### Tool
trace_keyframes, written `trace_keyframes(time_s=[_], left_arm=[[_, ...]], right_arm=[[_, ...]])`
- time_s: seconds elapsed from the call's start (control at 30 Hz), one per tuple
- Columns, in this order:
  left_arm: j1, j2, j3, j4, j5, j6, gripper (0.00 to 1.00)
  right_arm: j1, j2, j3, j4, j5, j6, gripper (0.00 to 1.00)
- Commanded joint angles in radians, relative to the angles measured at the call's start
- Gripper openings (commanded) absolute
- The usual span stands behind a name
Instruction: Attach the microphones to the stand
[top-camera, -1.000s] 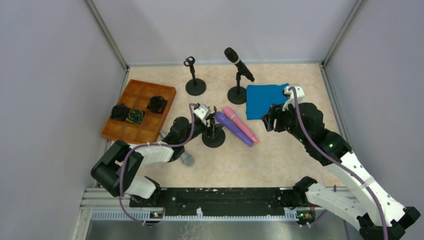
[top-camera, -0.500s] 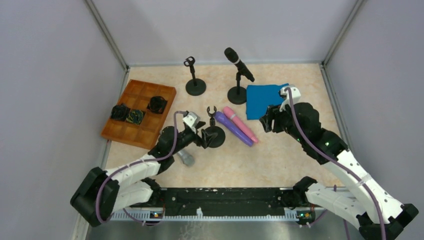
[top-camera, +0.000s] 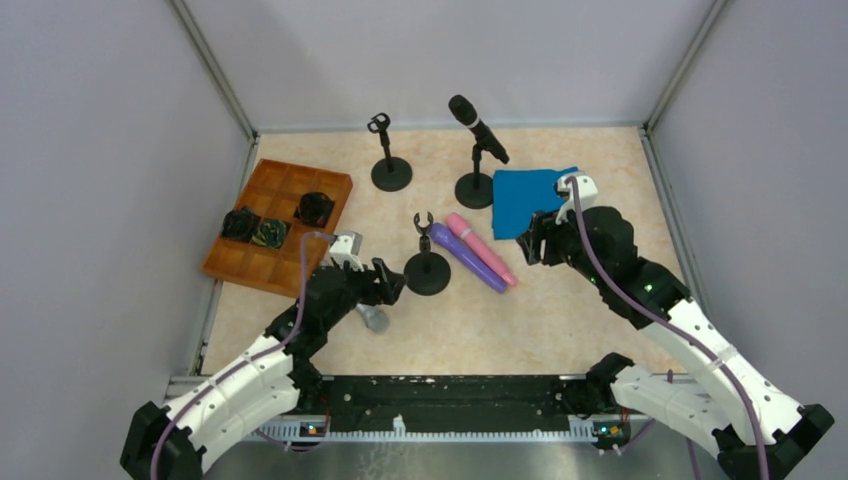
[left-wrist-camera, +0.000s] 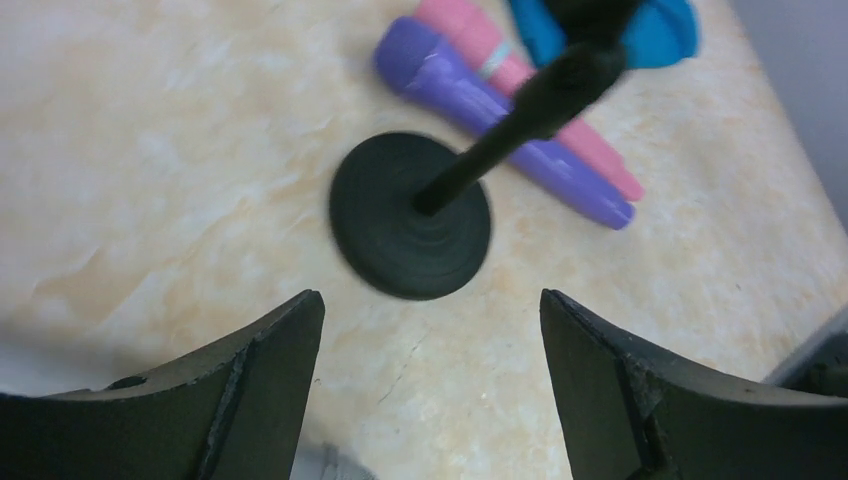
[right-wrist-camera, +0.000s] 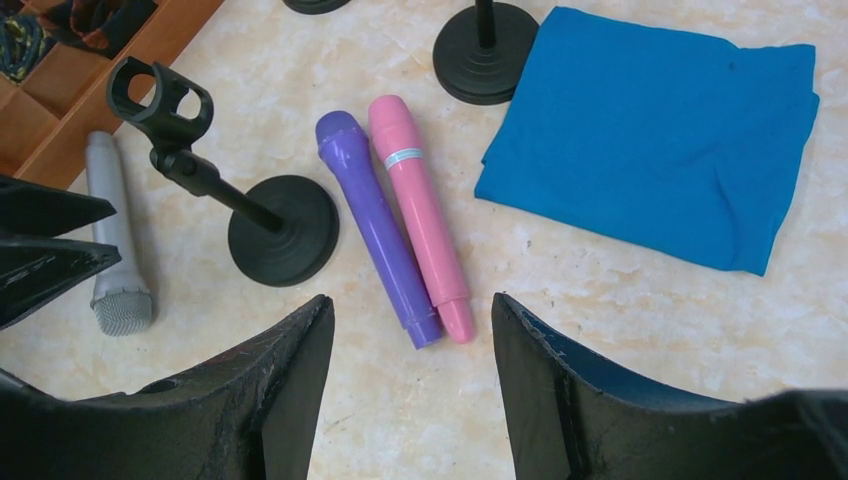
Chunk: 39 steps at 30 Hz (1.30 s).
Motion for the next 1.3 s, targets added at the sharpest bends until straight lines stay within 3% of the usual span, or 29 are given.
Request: trace_keyframes(time_s=[0.0,0.13,0.37,0.63,0.93,1.1,1.27], left_arm=[[-0.003,0.036,0.111,-0.420,-0.337,-0.301,0.85],[-0.002,0.155,0.211,-0.635,-0.465,-0.462,0.86],[-0.003,0.325,0.285,-0.726,-0.538,-0.514,0.88],[-0.003,0.449,0.285,-0.705,-0.551,-0.537,0.86],[-0.004,0.559,0.287,-0.609,-0.503,-0.497,0.73],[-0.003,0.580,0.285,-0.581,-0.489,-0.474,0.54],[-0.002,0.537,0.259,-0.542,-0.488,-0.464,0.22]], right_arm=[[-0.009,-0.001,-0.011,0.046,-0.007,-0.008,0.59],[-0.008,-0.003,-0.014,0.045,-0.011,-0.006,0.59],[-0.008,-0.012,-0.019,0.034,-0.004,-0.006,0.59],[-0.008,-0.014,-0.024,0.035,0.006,-0.005,0.59],[-0.008,-0.015,-0.029,0.031,0.017,-0.009,0.59],[-0.008,-0.017,-0.033,0.030,0.023,-0.013,0.59],[-0.009,-0.017,-0.030,0.032,0.024,-0.017,0.59]])
